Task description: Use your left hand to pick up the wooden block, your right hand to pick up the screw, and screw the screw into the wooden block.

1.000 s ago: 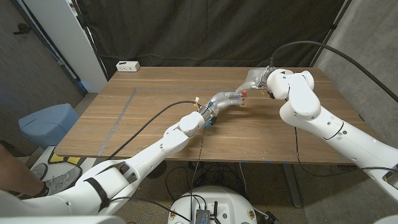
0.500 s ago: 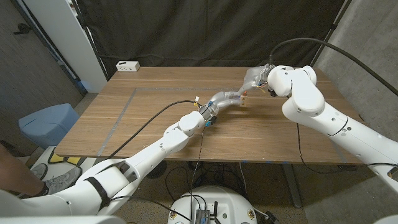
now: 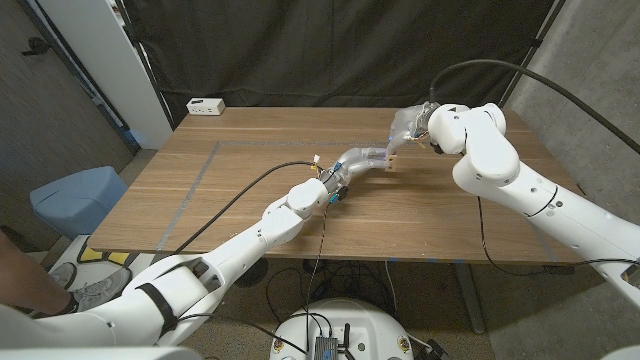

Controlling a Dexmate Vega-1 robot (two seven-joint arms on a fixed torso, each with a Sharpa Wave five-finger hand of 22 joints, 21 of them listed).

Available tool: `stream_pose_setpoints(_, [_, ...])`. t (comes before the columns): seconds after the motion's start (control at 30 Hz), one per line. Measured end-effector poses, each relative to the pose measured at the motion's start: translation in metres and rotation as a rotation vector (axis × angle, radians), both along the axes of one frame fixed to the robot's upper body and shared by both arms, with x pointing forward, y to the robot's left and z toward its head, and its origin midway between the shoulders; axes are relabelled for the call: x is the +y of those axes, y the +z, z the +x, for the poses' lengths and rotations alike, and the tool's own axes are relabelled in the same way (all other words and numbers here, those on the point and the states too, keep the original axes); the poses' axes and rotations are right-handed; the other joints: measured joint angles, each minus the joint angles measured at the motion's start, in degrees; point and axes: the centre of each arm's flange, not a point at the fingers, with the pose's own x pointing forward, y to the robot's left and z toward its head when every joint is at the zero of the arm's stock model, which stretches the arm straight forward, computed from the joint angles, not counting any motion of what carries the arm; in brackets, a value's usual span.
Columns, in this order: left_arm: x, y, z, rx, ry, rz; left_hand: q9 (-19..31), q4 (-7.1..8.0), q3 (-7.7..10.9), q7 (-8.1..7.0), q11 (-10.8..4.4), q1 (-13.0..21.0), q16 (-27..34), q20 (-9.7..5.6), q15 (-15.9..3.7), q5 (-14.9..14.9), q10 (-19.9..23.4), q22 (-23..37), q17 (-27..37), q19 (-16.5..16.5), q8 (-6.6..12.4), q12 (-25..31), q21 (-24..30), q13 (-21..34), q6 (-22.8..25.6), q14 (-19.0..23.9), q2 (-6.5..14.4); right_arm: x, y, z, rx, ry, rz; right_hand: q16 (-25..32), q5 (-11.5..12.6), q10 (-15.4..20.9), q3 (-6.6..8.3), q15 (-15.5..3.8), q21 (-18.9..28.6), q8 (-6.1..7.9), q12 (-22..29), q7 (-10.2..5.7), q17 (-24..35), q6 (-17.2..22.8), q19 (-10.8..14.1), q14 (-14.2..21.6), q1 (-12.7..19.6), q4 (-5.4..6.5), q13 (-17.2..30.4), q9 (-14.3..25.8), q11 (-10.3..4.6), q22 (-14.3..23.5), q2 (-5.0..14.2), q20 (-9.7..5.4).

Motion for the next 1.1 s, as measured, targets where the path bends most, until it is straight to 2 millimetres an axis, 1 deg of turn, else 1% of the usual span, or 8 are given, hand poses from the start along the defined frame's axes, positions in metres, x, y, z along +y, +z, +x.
stream_pose_setpoints(0.07, [0.0, -0.0001, 0.0004, 0.001, -0.001, 0.0, 0.0, 0.0, 0.0, 0.0, 0.05, 0.0, 0.0, 0.0, 0.0, 0.0, -0.05, 0.0, 0.0, 0.0, 0.0, 0.0, 0.0, 0.0, 0.0, 0.0, 0.0, 0.0007, 0.0005, 0.0, -0.005, -0.001, -0.006, 0.0, 0.0, 0.29, 0.21, -0.3, 0.0, 0.4, 0.0, -0.47, 0.0, 0.52, 0.02, 0.3, 0.66, 0.06, 0.0, 0.16, -0.29, 0.0, -0.36, 0.02])
stream_pose_setpoints(0.27, [0.0001, 0.0, 0.0015, 0.004, -0.003, 0.002, 0.02, 0.03, 0.03, 0.0, 0.05, -0.01, 0.0, 0.0, 0.0, -0.01, -0.05, 0.0, 0.0, 0.0, 0.0, 0.0, 0.0, -0.02, 0.0, 0.0, 0.01, 0.0026, 0.0004, 0.0003, -0.015, -0.003, -0.021, 0.44, 0.0, 0.7, 0.7, -0.72, 0.0, 1.02, 0.39, -0.69, 0.0, 2.19, 0.42, 0.72, 2.08, 0.23, 0.0, 0.16, -0.69, 0.0, -0.57, 0.01])
stream_pose_setpoints(0.57, [0.0007, -0.0001, 0.0029, 0.007, -0.004, 0.001, 0.01, 0.09, 0.1, 0.0, 0.06, -0.02, 0.0, 0.0, 0.0, -0.05, -0.06, 0.0, 0.0, 0.0, 0.0, 0.19, 0.0, 0.03, 0.0, 0.0, 0.02, 0.0046, 0.0005, 0.0016, -0.024, -0.003, -0.033, 0.44, 0.0, 1.83, 1.2, -1.74, 0.29, 2.12, 0.62, -1.46, 0.0, 5.03, 1.04, 1.75, 3.79, 0.59, -0.01, 0.42, -1.82, 0.04, -0.98, -0.61])
stream_pose_setpoints(0.77, [0.0006, -0.0005, 0.0039, 0.009, -0.003, 0.0, 0.0, 0.09, 0.1, 0.0, 0.06, -0.11, 0.0, 0.0, 0.0, -0.06, -0.06, 0.0, 0.0, 0.0, 0.0, 0.19, 0.0, 0.03, 0.0, 0.0, 0.14, 0.0052, 0.0013, 0.0024, -0.038, -0.003, -0.039, 0.88, 0.0, 2.45, 1.56, -2.17, 0.29, 3.18, 0.62, -1.28, 0.01, 7.09, 1.34, 2.19, 4.13, 0.95, 0.0, 0.69, -2.43, 0.04, -0.63, -0.92])
stream_pose_setpoints(0.83, [0.0003, 0.0001, 0.0044, 0.009, -0.003, 0.0, -0.02, 0.09, 0.09, 0.0, 0.06, -0.24, 0.0, 0.0, 0.0, -0.06, -0.07, 0.0, 0.0, 0.0, 0.0, 0.19, 0.0, 0.03, 0.0, 0.0, 0.27, 0.0053, 0.0011, 0.0029, -0.04, -0.001, -0.04, 0.88, 0.0, 2.75, 1.58, -2.35, 0.29, 3.27, 0.62, -1.49, 0.01, 7.67, 1.47, 2.37, 4.41, 0.97, -0.01, 0.95, -2.74, 0.04, -0.35, -1.04])
stream_pose_setpoints(0.9, [-0.0001, 0.0, 0.0045, 0.01, -0.003, -0.001, -0.03, 0.09, 0.09, 0.0, 0.06, -0.24, 0.0, 0.0, 0.0, -0.06, -0.07, 0.0, 0.0, 0.0, 0.0, 0.19, 0.0, 0.03, 0.0, 0.0, 0.28, 0.005, 0.0015, 0.0032, -0.044, -0.001, -0.04, 0.88, 0.0, 2.75, 1.58, -2.35, 0.29, 3.84, 0.62, -1.71, 0.09, 8.29, 1.66, 2.37, 4.41, 0.97, -0.01, 0.95, -2.73, 0.04, -0.34, -1.23])
stream_pose_setpoints(1.03, [-0.001, 0.0005, 0.0049, 0.009, -0.004, -0.001, -0.03, 0.09, 0.09, 0.0, 0.04, -0.24, 0.0, 0.0, 0.0, -0.06, -0.04, 0.0, 0.0, 0.0, 0.0, 0.18, 0.0, 0.02, 0.0, 0.0, 0.28, 0.0048, 0.0015, 0.004, -0.048, 0.002, -0.042, 0.88, 0.0, 3.17, 1.61, -2.65, 0.29, 3.86, 0.62, -1.62, 0.17, 8.82, 1.66, 2.68, 4.43, 1.0, -0.01, 1.03, -3.15, 0.04, -0.33, -1.23])
stream_pose_setpoints(1.1, [-0.0019, 0.0, 0.0051, 0.011, -0.004, -0.001, -0.03, 0.08, 0.09, 0.0, -0.06, -0.23, 0.0, 0.0, 0.0, -0.06, 0.06, 0.0, 0.0, 0.0, 0.0, 0.16, 0.0, 0.01, 0.0, 0.0, 0.28, 0.0042, 0.0017, 0.0045, -0.051, 0.002, -0.043, 0.88, 0.0, 3.47, 1.78, -2.65, 0.29, 4.29, 0.62, -1.91, 0.17, 9.11, 1.86, 2.68, 4.71, 1.21, -0.01, 1.22, -3.45, 0.04, -0.05, -1.43])
